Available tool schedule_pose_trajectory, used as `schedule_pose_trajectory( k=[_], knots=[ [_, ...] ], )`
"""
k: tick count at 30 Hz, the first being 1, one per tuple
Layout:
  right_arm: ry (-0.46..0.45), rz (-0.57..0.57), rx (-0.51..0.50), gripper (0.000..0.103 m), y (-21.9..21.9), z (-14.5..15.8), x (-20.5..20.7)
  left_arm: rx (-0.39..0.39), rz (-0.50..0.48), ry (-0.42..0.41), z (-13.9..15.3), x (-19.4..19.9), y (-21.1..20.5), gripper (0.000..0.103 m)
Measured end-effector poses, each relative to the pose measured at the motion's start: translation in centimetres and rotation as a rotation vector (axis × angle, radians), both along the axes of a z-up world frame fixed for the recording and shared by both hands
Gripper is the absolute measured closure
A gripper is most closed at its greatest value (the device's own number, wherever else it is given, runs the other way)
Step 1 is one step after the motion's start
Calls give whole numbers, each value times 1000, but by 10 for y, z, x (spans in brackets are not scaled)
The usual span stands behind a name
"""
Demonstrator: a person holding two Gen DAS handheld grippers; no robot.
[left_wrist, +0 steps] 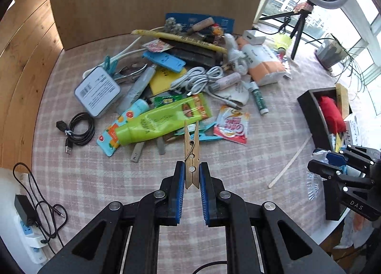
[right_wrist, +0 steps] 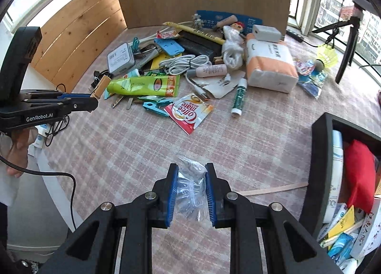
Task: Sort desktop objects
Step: 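Carry both items to the tray and release them from both grippers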
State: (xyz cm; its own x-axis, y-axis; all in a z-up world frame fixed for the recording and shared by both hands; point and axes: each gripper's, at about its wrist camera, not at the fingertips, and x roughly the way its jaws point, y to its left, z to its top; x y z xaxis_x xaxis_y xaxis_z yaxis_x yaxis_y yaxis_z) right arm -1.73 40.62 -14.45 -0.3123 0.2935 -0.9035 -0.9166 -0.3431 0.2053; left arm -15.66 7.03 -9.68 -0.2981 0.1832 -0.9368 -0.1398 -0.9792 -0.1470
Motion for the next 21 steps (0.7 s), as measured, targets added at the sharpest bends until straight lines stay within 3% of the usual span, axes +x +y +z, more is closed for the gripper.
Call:
schedule_pose_trajectory(
  k=[11, 21],
  knots=[
    [-11, -147, 67, 83, -42, 39, 124, 41, -180, 43, 31, 9, 154, 90],
    [-49, -286, 76, 83, -83, 46, 233, 94, -347, 43, 37, 35, 312, 90]
  ],
)
